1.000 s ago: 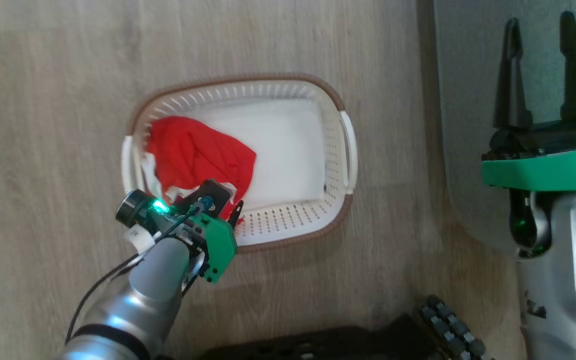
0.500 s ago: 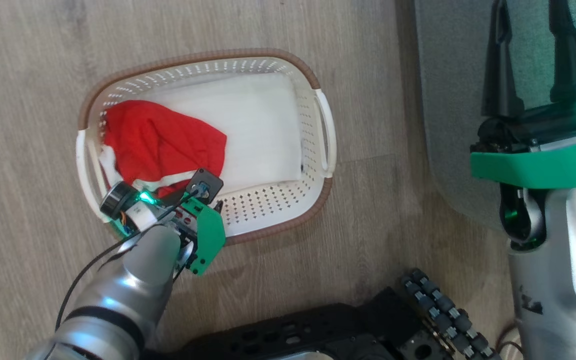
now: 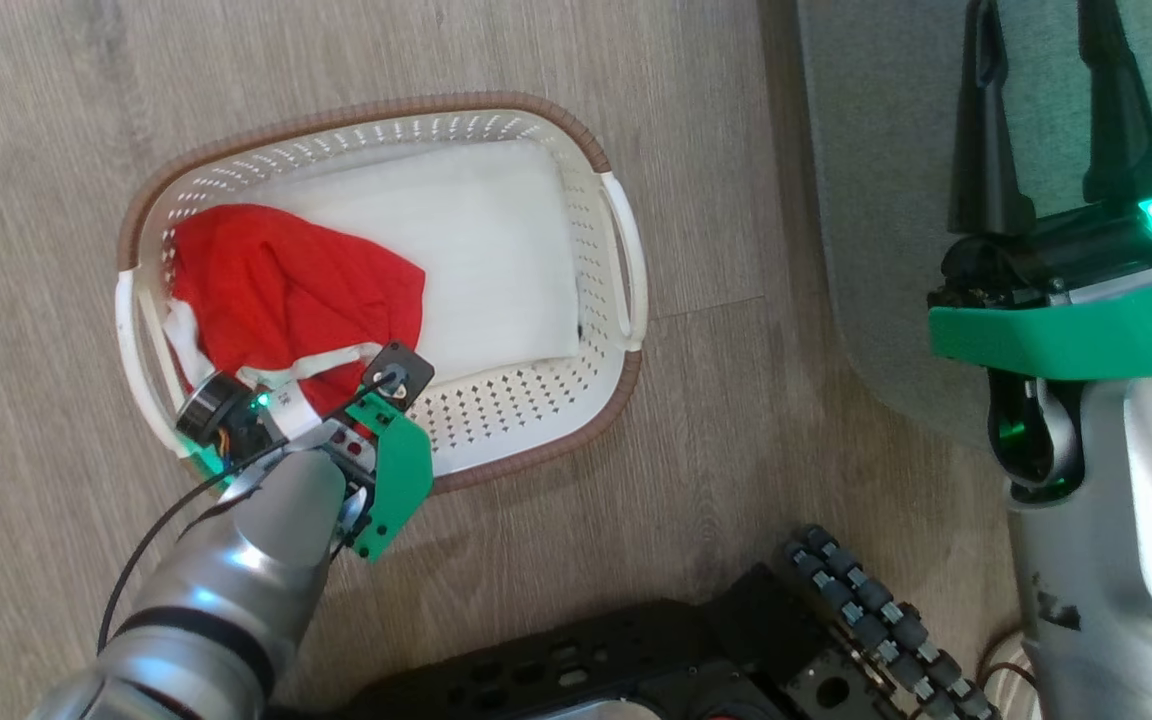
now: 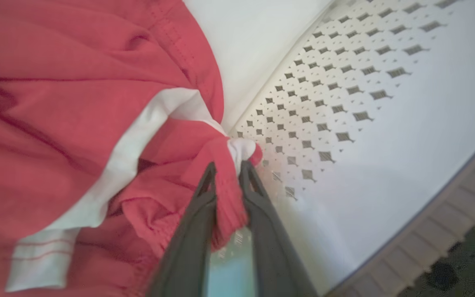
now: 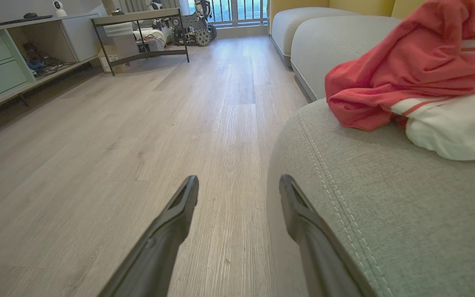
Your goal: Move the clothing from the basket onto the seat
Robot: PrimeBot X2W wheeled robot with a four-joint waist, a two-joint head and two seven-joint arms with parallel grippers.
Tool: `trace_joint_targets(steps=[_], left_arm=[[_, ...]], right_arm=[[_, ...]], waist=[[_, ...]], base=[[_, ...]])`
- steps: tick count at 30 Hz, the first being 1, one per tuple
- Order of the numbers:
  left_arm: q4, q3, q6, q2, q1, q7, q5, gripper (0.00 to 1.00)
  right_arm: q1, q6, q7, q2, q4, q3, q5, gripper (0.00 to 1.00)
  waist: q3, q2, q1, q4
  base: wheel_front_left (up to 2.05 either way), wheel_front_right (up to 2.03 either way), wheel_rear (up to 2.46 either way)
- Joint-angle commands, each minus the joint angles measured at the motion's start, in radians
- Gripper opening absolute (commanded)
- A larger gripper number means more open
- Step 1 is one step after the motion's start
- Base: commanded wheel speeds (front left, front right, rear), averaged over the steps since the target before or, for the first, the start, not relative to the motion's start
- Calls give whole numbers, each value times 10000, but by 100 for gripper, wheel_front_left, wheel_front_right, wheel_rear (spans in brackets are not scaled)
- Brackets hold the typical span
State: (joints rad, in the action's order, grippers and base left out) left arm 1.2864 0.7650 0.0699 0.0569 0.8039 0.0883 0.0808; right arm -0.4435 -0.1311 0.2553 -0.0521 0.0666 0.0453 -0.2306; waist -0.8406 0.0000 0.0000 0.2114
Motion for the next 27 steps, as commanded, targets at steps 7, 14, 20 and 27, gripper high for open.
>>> trace_joint_targets(steps=[7, 14, 20, 27], left_arm=[[-48, -121, -146, 150, -143, -309, 147, 0], [-289, -186, -105, 37, -267, -1229, 480, 0], [-771, -416, 103, -50, -526, -2086, 1144, 0], [-2172, -235, 321, -63, -886, -2397, 2314, 0]], right_arm=[[88, 4, 65, 18, 145, 120, -96, 100], [283, 4, 65, 18, -234, -55, 33, 100], [610, 4, 65, 18, -792, -243, 256, 100], [1196, 4, 65, 18, -1447, -463, 527, 100]], waist=[[436, 0, 0, -42], [1534, 0, 0, -347], [2916, 0, 0, -732], [4701, 0, 0, -1217]], base=[[0, 0, 0], [0, 0, 0], [0, 0, 0], [0, 0, 0]])
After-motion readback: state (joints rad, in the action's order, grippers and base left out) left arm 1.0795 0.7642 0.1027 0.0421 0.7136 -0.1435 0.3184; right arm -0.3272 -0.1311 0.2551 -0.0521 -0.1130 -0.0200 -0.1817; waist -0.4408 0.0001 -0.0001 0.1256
